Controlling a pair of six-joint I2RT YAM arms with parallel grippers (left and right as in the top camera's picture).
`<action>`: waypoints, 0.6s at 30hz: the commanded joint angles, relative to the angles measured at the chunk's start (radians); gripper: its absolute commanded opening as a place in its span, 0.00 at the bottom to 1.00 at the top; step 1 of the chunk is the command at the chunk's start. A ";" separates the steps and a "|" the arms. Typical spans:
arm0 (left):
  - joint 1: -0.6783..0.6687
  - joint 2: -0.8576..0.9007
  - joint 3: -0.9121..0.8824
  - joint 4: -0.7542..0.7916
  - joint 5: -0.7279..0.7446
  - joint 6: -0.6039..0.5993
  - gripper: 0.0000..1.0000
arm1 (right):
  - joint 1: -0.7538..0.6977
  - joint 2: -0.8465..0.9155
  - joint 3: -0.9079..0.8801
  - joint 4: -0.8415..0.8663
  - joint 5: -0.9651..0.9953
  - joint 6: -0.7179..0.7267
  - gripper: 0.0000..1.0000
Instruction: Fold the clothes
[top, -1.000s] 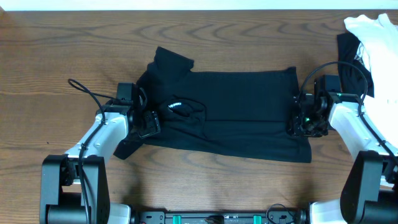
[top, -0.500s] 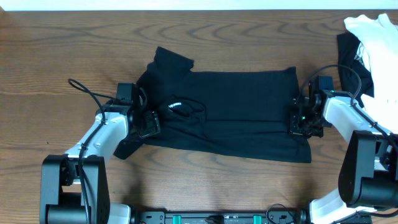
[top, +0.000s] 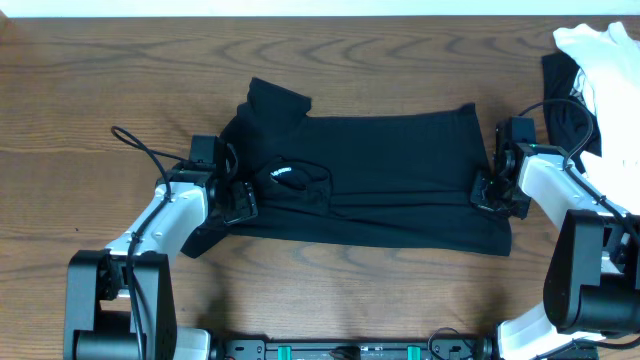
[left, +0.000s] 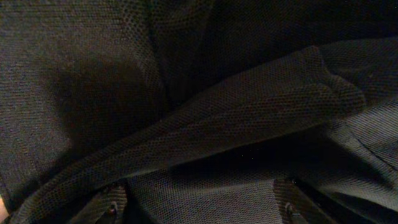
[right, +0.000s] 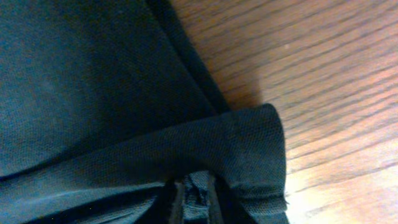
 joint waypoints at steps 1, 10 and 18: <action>0.021 0.100 -0.129 -0.054 -0.081 -0.007 0.79 | -0.030 0.041 -0.018 0.010 0.152 0.031 0.18; 0.021 0.100 -0.129 -0.108 0.000 -0.006 0.15 | -0.031 0.041 -0.018 -0.131 0.145 0.026 0.26; 0.021 0.100 -0.129 -0.163 0.106 -0.007 0.17 | -0.069 0.041 -0.018 -0.264 0.128 0.052 0.38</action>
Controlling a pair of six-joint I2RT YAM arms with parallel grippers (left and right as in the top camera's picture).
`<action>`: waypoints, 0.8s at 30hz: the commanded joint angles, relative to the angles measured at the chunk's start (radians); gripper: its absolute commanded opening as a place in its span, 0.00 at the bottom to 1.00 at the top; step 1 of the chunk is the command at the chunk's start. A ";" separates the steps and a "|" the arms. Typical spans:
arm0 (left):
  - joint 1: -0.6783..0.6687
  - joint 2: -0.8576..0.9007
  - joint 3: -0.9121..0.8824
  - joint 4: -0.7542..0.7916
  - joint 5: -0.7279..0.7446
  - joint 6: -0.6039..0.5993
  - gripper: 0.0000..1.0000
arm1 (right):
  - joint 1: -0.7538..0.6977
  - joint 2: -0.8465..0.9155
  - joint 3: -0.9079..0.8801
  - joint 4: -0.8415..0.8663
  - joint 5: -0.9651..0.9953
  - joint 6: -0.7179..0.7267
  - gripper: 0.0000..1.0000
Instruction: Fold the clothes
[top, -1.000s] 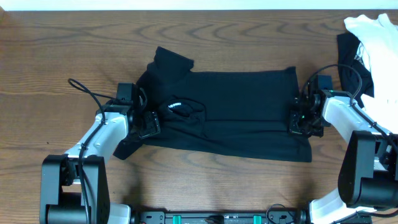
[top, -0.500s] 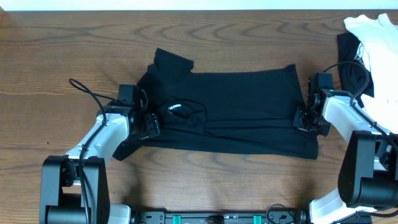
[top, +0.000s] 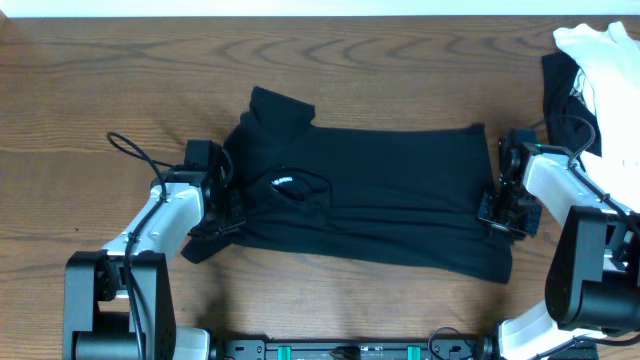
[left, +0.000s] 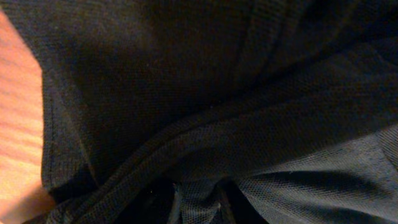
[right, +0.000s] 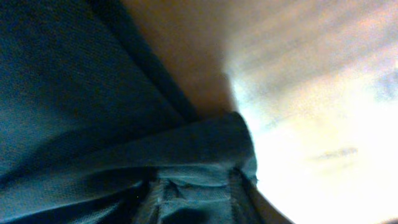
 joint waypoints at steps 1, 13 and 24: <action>-0.001 0.101 -0.122 -0.074 0.078 -0.013 0.17 | -0.036 0.027 -0.021 -0.037 0.073 0.022 0.40; -0.001 0.072 -0.071 -0.102 0.086 -0.008 0.17 | -0.051 0.027 -0.021 -0.083 0.079 0.021 0.43; -0.001 -0.243 0.008 -0.169 0.059 -0.001 0.30 | -0.063 0.025 -0.021 -0.074 0.133 0.045 0.43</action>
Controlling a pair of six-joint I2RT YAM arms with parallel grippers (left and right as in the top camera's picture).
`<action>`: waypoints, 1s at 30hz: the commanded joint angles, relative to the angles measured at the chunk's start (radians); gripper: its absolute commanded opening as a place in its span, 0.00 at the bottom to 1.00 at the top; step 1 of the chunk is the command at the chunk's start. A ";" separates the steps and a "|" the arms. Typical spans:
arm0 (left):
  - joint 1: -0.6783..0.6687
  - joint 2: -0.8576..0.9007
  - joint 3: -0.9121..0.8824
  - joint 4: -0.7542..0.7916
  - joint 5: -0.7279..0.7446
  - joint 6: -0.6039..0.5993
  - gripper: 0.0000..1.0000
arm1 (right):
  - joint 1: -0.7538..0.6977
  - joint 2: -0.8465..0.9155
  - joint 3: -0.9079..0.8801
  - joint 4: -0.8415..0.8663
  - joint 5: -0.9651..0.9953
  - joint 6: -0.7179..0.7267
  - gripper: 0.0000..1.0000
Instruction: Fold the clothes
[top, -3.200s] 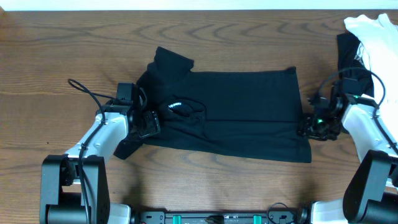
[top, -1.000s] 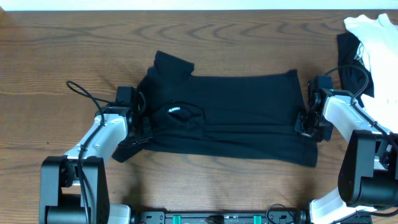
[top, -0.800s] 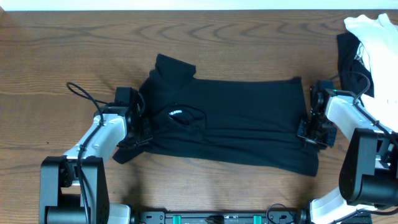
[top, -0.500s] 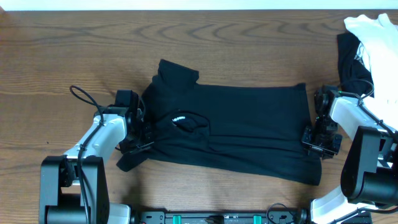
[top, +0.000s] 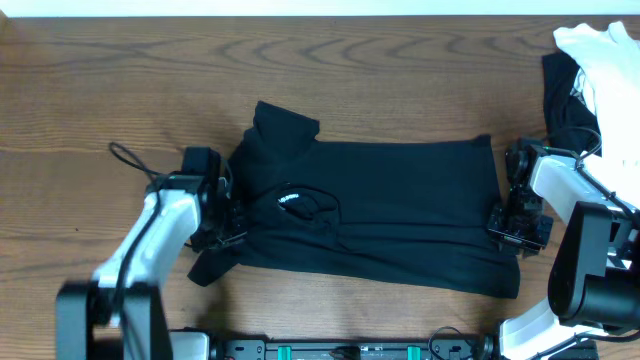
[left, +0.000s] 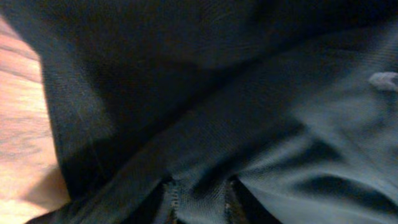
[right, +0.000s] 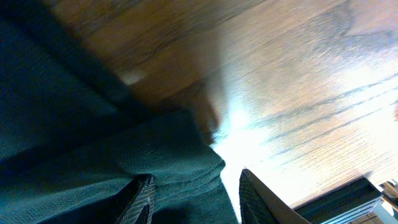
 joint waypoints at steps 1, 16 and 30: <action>0.001 -0.122 0.005 -0.015 -0.038 -0.002 0.32 | -0.015 0.008 -0.010 0.006 0.051 0.014 0.43; 0.001 -0.357 0.041 0.121 -0.053 0.072 0.69 | -0.010 -0.479 0.016 0.071 -0.100 -0.075 0.50; 0.001 0.167 0.523 0.122 0.008 0.301 0.71 | -0.010 -0.620 0.015 0.051 -0.187 -0.134 0.57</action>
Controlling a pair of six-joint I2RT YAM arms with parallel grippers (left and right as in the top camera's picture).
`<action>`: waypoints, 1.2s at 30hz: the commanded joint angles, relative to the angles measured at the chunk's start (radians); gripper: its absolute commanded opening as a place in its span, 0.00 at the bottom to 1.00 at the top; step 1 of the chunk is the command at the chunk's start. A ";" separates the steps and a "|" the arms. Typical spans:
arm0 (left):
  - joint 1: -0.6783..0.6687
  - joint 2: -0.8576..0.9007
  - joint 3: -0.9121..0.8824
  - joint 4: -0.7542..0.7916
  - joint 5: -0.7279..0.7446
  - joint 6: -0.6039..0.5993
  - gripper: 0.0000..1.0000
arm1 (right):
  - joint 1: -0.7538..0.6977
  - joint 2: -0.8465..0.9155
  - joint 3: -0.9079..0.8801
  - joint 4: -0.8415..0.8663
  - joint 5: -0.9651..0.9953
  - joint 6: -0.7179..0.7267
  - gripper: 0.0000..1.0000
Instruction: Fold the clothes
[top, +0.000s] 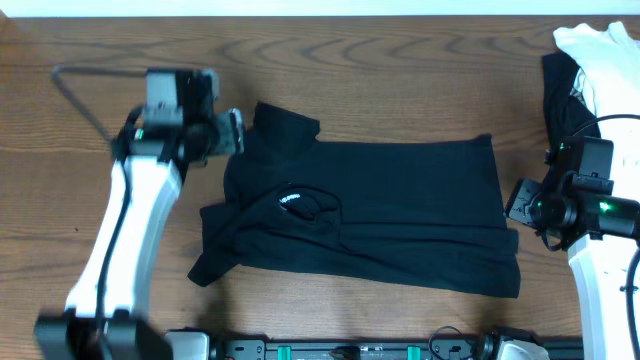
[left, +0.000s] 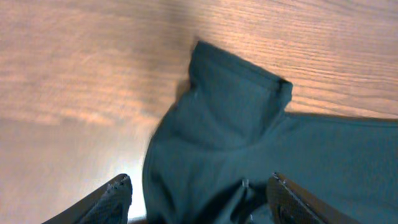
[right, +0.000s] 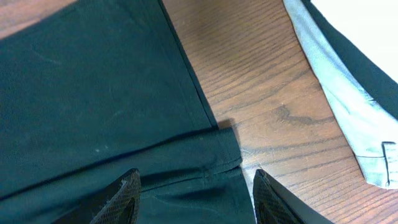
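A black shirt lies spread flat across the middle of the wooden table, its left part bunched in folds. My left gripper hangs open above the shirt's far left sleeve. In the left wrist view the gripper holds nothing between its fingers. At the shirt's right edge my right gripper is open too. The right wrist view shows the gripper over the hem corner, holding nothing.
A heap of white and black clothes lies at the far right corner; a pale cloth edge of it shows beside the shirt. The left arm's cable loops out over the table's left side.
My left gripper has let go of the shirt's left edge and now hangs open higher up, over the far left sleeve. My right gripper stands farther off the cloth, wide open at the right edge.
First both grippers were shut on the shirt, one at its left edge and one at its right. The shirt then lay stretched wider, and the right fingers had parted. Now both grippers are open and clear of it, and the shirt lies spread out.
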 joint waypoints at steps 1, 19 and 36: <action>0.001 0.168 0.084 0.009 0.042 0.109 0.71 | -0.003 0.013 0.012 -0.009 -0.015 -0.020 0.57; 0.001 0.496 0.111 0.174 0.069 0.190 0.57 | -0.003 0.030 0.012 -0.027 -0.014 -0.027 0.58; 0.001 0.525 0.111 0.209 0.154 0.209 0.34 | -0.003 0.030 0.012 -0.035 -0.015 -0.026 0.58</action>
